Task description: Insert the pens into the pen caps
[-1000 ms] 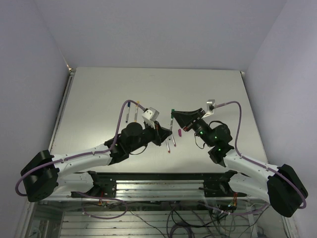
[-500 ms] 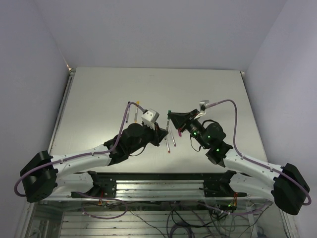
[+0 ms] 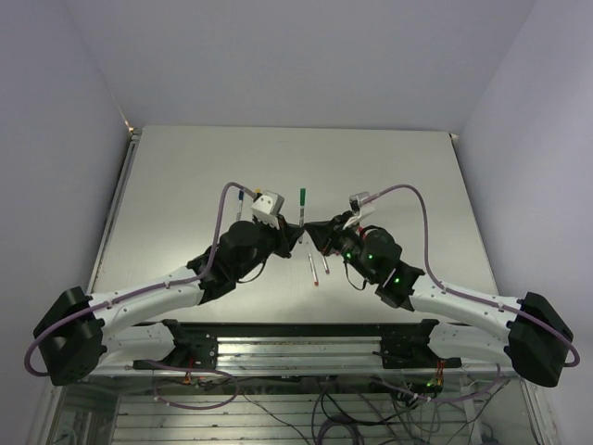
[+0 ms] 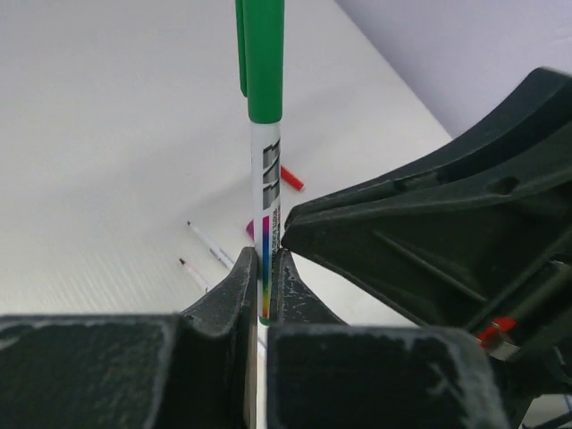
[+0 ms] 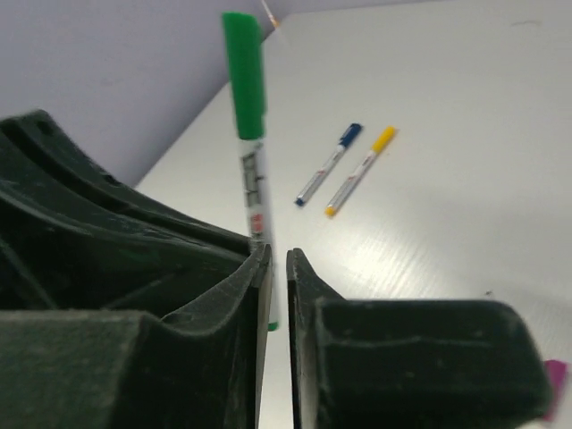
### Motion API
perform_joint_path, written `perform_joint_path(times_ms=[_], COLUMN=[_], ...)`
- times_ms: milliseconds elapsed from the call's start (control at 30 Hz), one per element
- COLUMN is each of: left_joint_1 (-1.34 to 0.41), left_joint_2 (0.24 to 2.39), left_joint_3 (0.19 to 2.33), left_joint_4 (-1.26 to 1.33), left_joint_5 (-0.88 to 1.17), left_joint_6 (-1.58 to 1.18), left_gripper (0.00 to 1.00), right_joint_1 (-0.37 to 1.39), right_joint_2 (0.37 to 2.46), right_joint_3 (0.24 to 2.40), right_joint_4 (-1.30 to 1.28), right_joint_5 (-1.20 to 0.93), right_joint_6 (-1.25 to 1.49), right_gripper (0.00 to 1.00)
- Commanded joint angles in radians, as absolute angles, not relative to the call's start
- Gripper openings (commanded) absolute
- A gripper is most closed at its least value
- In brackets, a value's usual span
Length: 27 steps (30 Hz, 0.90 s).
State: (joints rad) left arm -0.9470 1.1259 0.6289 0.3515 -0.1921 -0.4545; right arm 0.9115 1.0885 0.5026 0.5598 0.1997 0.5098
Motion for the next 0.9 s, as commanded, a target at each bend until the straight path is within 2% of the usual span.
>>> perform_joint_path(times_ms=[0, 67, 233, 333, 433, 500, 733, 867], left_joint_1=[-0.944, -0.944, -0.944, -0.943, -0.931, -0.907, -0.765, -0.715], left_joint_2=[1.065, 1.063, 1.047, 1.085, 1.159, 1.217, 1.452, 1.567], left_joint_3=[0.656, 0.626, 0.57, 0.606, 0.663, 0.701, 0.834, 0.937], left_joint_4=[0.51, 0.474, 0.403, 0.331, 0.299, 0.301, 0.313, 0.233], left_joint_5=[-0.212, -0.218, -0.292, -0.34, -0.366, -0.355, -0.196, -0.181], left_joint_6=[-0.49, -0.502, -0.512, -0.474, -0.424, -0.399, -0.401, -0.384], left_gripper=[0.07, 0.07, 0.07, 0.07, 0.07, 0.07, 0.07, 0.07], right_joint_1=[0.923, 0.922, 0.922, 0.922, 0.921, 0.918, 0.88, 0.845], right_joint_2=[1.098, 1.085, 1.026, 0.98, 0.933, 0.902, 0.821, 0.782], right_joint_3=[0.551, 0.577, 0.606, 0.592, 0.557, 0.538, 0.54, 0.534], right_joint_4=[0.4, 0.419, 0.409, 0.38, 0.363, 0.348, 0.167, 0.078], right_joint_5=[0.27, 0.3, 0.38, 0.451, 0.546, 0.6, 0.721, 0.762], right_joint_6=[0.436, 0.408, 0.37, 0.374, 0.397, 0.408, 0.45, 0.515], right_gripper=[0.22, 0.29, 0.34, 0.37, 0.45, 0.54, 0.58, 0.69])
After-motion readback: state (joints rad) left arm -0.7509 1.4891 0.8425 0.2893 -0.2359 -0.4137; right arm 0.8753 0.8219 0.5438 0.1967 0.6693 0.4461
